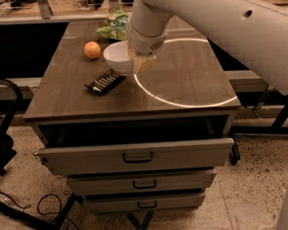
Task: Move white bowl near rxbar chocolate
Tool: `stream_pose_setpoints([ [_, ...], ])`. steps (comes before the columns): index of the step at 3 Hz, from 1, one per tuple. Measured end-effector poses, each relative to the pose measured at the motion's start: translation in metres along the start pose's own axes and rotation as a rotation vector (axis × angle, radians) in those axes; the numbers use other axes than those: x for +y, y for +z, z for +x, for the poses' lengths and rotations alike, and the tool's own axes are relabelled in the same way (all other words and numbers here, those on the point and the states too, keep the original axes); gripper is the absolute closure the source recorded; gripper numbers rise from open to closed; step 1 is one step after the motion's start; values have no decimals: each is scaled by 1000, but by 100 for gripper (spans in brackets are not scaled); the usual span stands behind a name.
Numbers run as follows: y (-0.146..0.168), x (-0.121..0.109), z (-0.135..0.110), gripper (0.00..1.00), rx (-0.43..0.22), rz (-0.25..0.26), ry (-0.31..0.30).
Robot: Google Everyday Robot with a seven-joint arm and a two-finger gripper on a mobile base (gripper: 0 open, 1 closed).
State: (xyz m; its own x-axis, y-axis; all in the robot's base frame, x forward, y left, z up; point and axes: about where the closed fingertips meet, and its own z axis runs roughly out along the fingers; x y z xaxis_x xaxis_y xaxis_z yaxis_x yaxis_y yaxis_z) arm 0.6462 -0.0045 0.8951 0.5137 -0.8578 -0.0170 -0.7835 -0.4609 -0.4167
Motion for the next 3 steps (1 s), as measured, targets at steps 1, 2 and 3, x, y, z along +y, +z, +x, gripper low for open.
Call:
stream_pose_setpoints([
  [1,2,0,-1,31,-1,-2,-1],
  [2,4,1,-1,0,-2,-6,-2],
  [3,4,1,-1,0,-2,-6,-2],
])
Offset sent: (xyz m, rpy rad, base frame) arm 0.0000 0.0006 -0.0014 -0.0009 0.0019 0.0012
